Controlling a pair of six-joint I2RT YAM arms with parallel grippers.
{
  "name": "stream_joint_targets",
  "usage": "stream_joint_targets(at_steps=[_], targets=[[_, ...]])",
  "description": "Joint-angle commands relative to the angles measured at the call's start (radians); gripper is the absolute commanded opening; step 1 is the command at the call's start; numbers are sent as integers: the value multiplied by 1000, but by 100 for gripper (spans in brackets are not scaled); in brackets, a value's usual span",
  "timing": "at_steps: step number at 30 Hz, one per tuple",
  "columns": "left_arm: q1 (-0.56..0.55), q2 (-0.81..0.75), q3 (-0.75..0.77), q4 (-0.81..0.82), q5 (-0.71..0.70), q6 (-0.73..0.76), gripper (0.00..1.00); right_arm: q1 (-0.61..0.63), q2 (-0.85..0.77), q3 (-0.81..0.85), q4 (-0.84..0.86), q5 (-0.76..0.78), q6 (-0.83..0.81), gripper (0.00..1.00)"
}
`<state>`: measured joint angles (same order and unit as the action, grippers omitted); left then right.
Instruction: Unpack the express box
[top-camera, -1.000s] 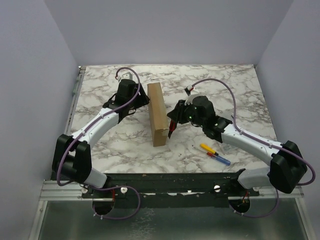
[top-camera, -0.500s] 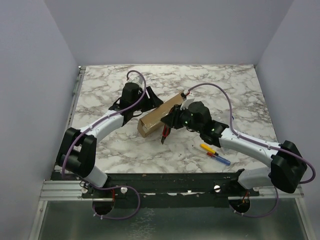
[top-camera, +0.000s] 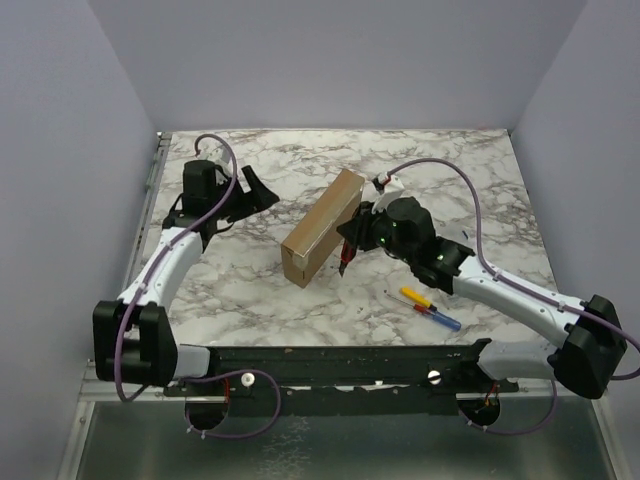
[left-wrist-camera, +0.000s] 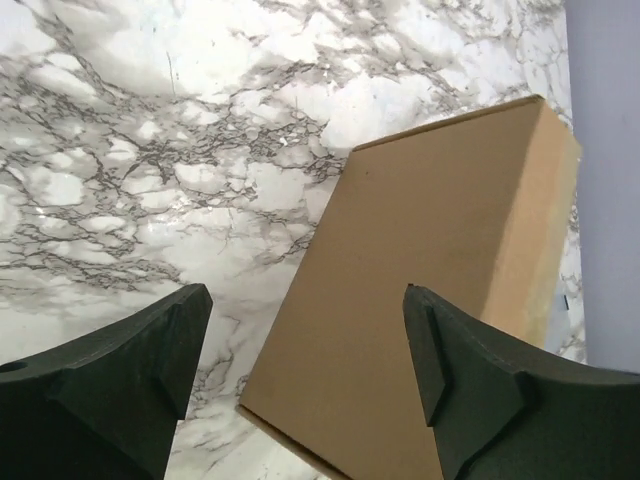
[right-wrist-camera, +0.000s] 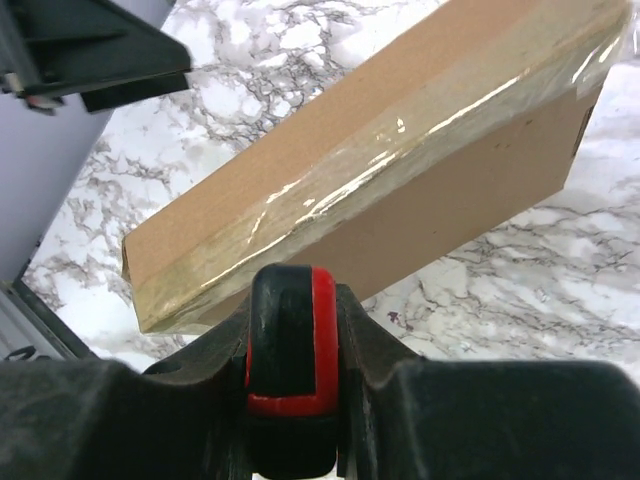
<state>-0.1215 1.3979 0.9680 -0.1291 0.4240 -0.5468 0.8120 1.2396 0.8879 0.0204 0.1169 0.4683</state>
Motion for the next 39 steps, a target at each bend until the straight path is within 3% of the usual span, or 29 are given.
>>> stream_joint_targets(at_steps=[1,4,7,10,14,18,21,27,32,39], targets=[[1,-215,-64,-128,-66,122,87,1,4,102,-84,-3,-106,1],[-6,-447,-270,26,-92,134,86,1,-13,153,-97,-54,-190,1],[-33,-668,-442,167,-171,34,86,0,-18,227,-117,-84,-262,1],[-130,-720,-525,257,-237,-65,80,-4,-13,296,-124,-89,-305,1],[-282,-801,-577,273,-367,35,80,-4,5,359,-127,-110,-345,1],[-331,-895,-647,296,-412,13,86,-5,-4,358,-101,-148,-342,1],[-360,-982,-750,406,-374,-26,88,-5,-9,349,-75,-177,-328,1],[-460,-974,-801,497,-378,43,88,-4,58,393,-69,-272,-284,0],[-591,-919,-817,592,-456,186,84,11,135,472,-57,-485,-320,1],[-694,-860,-858,633,-546,328,81,29,242,574,-63,-463,-316,1]])
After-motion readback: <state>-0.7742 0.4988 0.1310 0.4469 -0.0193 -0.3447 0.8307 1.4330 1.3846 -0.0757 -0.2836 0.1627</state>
